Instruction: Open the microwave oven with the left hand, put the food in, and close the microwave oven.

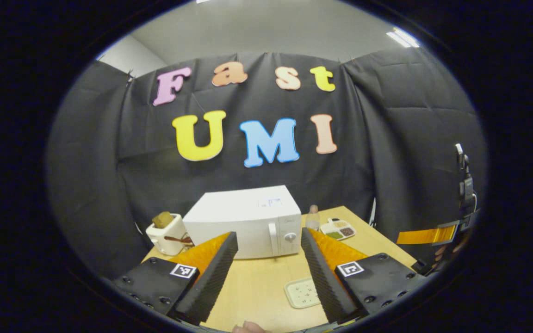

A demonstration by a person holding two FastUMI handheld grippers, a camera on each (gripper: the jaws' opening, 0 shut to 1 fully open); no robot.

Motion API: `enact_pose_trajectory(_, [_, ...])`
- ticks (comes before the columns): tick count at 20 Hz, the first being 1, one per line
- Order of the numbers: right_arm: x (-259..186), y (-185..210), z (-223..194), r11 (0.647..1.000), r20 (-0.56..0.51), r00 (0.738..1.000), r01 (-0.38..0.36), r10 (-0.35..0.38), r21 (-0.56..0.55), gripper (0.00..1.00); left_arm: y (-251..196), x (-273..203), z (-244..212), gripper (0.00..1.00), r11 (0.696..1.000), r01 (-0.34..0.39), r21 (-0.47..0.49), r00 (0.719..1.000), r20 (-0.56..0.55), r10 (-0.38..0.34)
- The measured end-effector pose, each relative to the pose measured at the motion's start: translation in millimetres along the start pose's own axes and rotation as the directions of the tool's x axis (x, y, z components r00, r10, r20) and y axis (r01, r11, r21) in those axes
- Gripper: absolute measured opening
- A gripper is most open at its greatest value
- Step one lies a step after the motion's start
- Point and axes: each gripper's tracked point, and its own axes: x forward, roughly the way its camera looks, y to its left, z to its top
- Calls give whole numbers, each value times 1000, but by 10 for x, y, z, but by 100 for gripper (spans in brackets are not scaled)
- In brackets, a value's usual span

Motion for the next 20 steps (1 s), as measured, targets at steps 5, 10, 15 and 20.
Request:
enact_pose_trajectory(5, [-273, 479, 715, 978, 116, 993, -13, 38, -208, 98, -122, -432, 1015, 95, 994, 16, -106, 980, 197, 5])
enact_pose_trajectory(10, [-572, 1052, 1210, 909, 242, 969, 64, 41, -412, 98, 35, -568, 1378, 95, 983, 44, -181, 970, 241, 1])
enact_pose_trajectory(15, [-637, 1375, 1299, 912, 298, 954, 95, 32, -399, 98, 554, -759, 1089, 94, 983, 0, -185, 977, 207, 39])
enact_pose_trajectory(20, [-592, 1327, 1365, 929, 351, 934, 187, -68, -320, 98, 1023, -824, 844, 94, 980, -22, -197, 981, 183, 59])
